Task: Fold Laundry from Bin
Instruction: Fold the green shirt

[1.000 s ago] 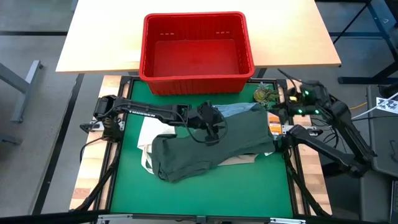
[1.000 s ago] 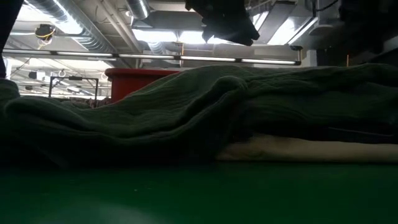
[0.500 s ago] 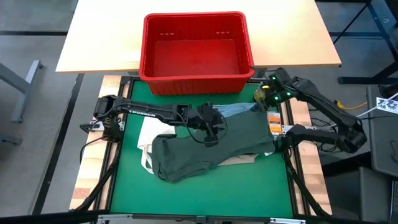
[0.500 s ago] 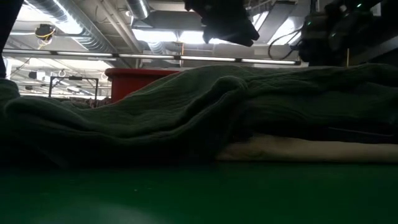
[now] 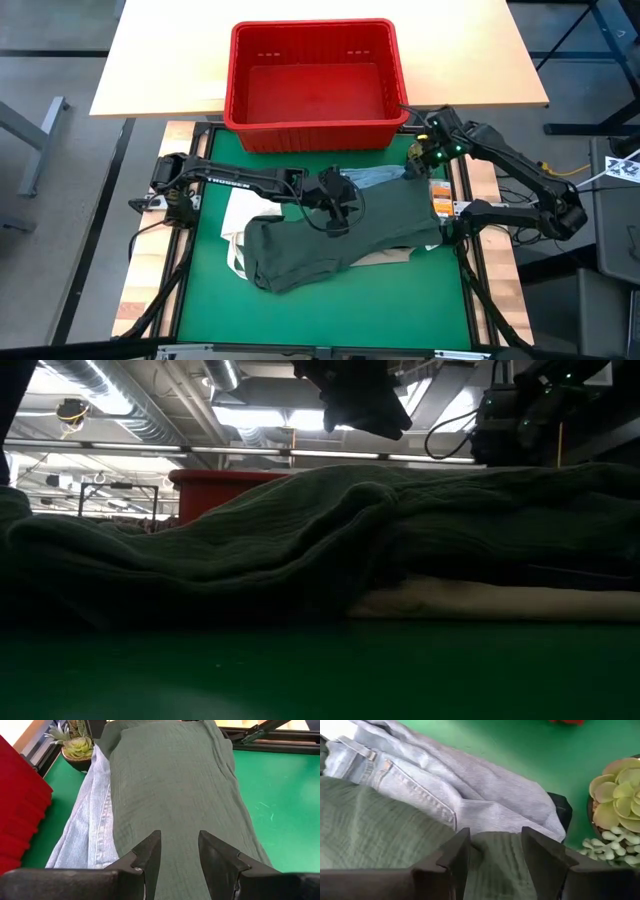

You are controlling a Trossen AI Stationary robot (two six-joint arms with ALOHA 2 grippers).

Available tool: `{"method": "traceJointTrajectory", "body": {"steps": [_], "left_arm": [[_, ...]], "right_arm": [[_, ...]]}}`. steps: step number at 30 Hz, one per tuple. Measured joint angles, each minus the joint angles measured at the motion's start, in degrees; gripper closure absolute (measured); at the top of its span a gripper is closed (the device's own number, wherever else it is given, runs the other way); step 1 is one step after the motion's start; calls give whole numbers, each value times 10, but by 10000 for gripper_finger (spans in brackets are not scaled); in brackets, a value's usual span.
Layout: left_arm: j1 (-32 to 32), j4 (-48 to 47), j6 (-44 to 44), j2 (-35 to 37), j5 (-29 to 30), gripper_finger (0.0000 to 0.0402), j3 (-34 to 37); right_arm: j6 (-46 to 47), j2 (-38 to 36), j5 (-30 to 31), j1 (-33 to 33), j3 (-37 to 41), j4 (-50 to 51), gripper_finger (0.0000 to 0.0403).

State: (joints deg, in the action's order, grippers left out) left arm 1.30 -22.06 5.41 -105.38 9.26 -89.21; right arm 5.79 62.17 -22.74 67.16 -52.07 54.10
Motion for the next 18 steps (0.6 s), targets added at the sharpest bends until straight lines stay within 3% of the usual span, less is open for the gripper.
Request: {"method": "traceJointTrajectory", "body": {"steps": [18], "left_arm": [[0, 0, 0, 0, 0, 276, 0]], "right_arm": [[3, 0, 23, 0, -7, 6, 226]]}}
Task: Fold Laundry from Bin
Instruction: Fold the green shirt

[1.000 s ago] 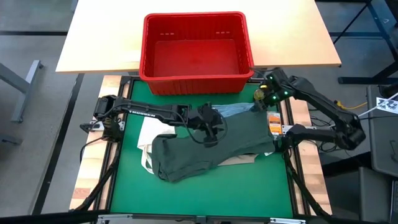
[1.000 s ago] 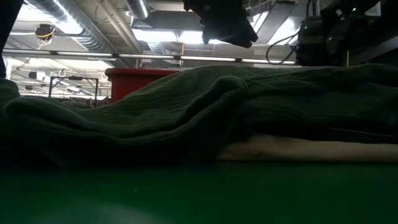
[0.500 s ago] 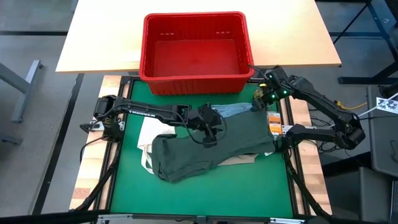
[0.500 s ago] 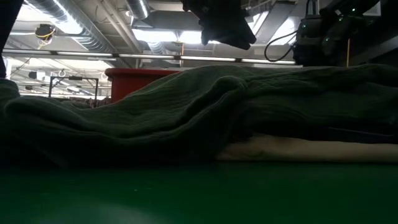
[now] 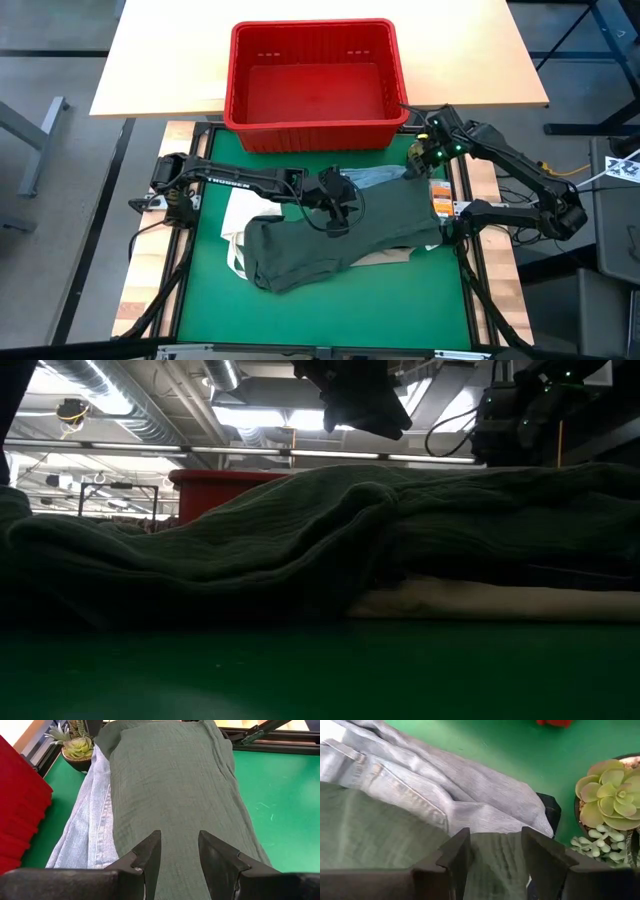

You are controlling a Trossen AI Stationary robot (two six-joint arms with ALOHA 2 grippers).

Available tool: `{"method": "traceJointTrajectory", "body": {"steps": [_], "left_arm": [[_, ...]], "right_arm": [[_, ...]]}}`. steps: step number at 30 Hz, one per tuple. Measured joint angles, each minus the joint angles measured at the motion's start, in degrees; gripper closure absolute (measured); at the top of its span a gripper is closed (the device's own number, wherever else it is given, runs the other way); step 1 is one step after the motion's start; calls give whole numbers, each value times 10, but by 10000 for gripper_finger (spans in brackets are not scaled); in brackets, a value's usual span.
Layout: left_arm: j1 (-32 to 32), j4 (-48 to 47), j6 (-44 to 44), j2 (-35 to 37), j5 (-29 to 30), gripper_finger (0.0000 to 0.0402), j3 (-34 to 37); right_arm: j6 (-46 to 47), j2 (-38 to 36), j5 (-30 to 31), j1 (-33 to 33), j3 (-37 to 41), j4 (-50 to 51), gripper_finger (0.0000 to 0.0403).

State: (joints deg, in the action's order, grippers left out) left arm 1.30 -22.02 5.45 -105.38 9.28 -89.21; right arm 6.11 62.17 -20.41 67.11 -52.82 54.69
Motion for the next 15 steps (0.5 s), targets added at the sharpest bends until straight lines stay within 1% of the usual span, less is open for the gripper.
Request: {"method": "traceJointTrajectory", "body": {"steps": [7, 10, 13, 15], "left_arm": [[0, 0, 0, 0, 0, 276, 0], [0, 0, 0, 0, 0, 276, 0], [0, 0, 0, 0, 0, 276, 0], [0, 0, 0, 0, 0, 276, 0]], "right_arm": [[-12, 0, 9, 0, -72, 57, 226], [-21, -1, 15, 0, -81, 76, 226], [-39, 5, 35, -8, -80, 88, 226], [-42, 13, 75, -33, -80, 99, 226]]}}
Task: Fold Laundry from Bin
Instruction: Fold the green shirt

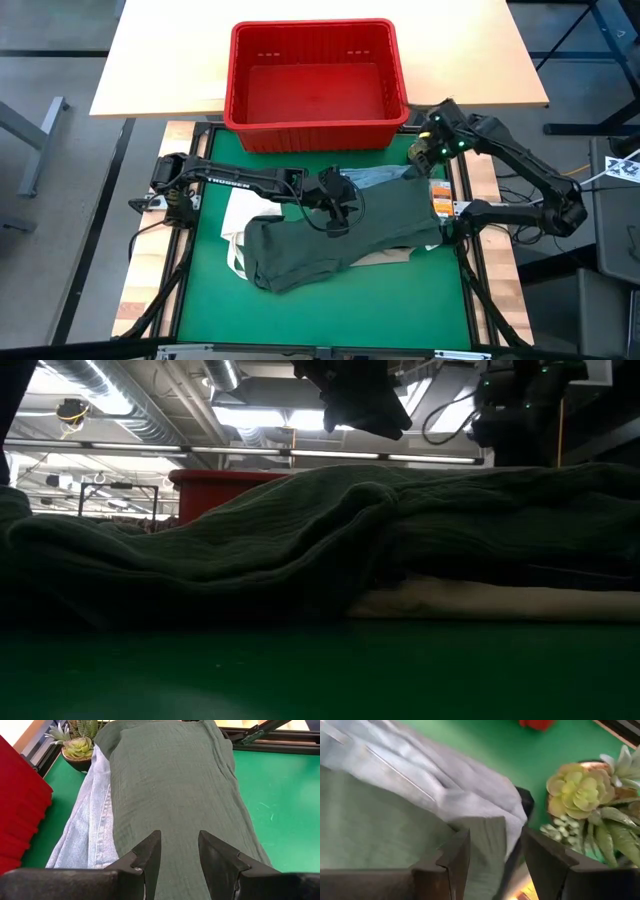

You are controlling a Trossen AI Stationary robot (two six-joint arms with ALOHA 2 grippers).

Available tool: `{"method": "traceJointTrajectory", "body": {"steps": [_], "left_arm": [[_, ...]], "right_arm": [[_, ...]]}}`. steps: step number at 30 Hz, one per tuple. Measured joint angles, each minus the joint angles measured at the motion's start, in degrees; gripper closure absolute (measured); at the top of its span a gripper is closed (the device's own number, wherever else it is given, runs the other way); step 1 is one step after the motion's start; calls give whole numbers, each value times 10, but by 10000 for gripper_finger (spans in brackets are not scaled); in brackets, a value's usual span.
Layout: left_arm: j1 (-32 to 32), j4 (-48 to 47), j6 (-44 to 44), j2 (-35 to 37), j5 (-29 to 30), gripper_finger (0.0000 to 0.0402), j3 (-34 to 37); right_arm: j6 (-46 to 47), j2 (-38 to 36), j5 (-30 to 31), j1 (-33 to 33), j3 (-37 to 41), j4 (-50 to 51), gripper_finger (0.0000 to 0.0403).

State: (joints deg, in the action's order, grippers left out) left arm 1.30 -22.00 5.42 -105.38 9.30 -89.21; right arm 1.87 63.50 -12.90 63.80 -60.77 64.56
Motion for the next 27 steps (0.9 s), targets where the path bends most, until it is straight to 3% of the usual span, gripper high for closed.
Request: {"method": "traceJointTrajectory", "body": {"steps": [5, 11, 14, 18, 22, 27], "left_arm": [[0, 0, 0, 0, 0, 276, 0], [0, 0, 0, 0, 0, 276, 0], [0, 0, 0, 0, 0, 276, 0], [0, 0, 0, 0, 0, 276, 0], [0, 0, 0, 0, 0, 276, 0], [0, 0, 0, 0, 0, 276, 0]], "right_arm": [[21, 32, 103, -62, 0, 14, 226], [24, 61, 136, -72, 0, 22, 226], [23, 84, 122, -72, 1, 28, 226], [22, 108, 60, -72, 1, 31, 226], [22, 119, 53, -72, 1, 31, 232], [19, 118, 85, -72, 1, 30, 297]]}}
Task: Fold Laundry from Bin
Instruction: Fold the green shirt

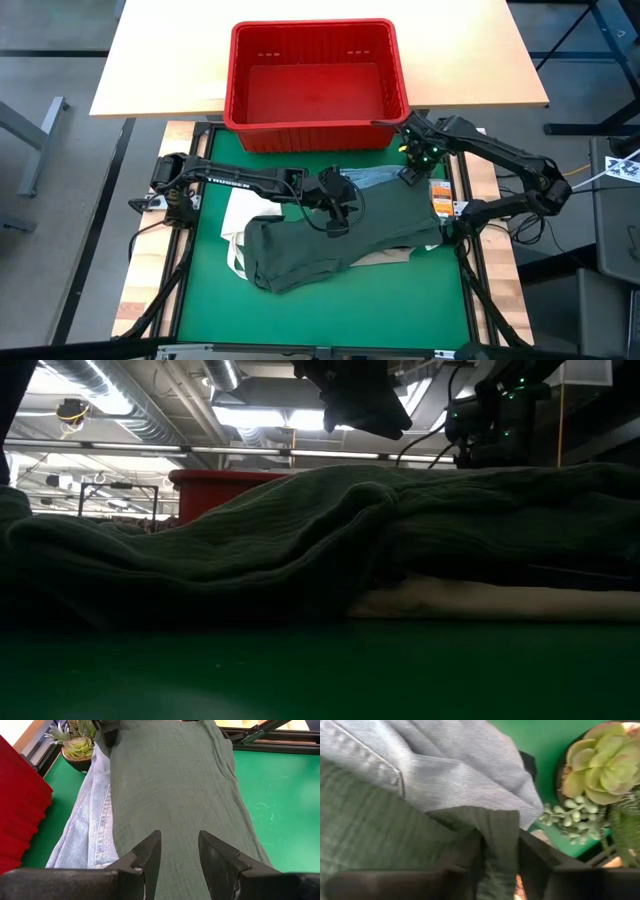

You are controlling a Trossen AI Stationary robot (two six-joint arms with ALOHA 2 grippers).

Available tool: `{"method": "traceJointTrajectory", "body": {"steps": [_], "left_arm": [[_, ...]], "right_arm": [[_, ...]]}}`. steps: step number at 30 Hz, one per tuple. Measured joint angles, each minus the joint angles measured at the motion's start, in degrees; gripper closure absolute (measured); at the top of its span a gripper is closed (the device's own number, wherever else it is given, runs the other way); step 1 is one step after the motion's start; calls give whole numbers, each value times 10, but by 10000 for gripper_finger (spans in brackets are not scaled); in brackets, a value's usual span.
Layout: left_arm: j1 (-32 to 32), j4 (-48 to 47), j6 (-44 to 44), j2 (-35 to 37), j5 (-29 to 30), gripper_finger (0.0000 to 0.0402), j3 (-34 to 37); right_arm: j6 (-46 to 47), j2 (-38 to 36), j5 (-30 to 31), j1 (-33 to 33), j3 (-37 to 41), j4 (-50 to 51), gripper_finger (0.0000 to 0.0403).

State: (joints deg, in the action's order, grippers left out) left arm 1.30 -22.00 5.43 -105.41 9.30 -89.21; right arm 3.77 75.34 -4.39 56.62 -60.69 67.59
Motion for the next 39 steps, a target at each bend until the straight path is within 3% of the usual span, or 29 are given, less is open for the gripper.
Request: {"method": "traceJointTrajectory", "body": {"steps": [5, 10, 14, 22, 31, 39], "left_arm": [[0, 0, 0, 0, 0, 276, 0], [0, 0, 0, 0, 0, 276, 0], [0, 0, 0, 0, 0, 276, 0], [-3, 31, -1, 0, 5, 276, 0], [-22, 175, 0, -12, 5, 276, 0], [-56, 327, 0, -80, 4, 276, 0]], "right_arm": [[-24, -12, 16, 0, 0, -1, 392], [-26, -32, 54, 0, -22, 12, 380], [-26, -54, 59, 0, -51, 16, 398], [-11, -92, 15, 0, -98, 15, 398], [-11, -103, -12, 0, -99, 16, 394], [-11, -103, -12, 0, -99, 16, 394]]}}
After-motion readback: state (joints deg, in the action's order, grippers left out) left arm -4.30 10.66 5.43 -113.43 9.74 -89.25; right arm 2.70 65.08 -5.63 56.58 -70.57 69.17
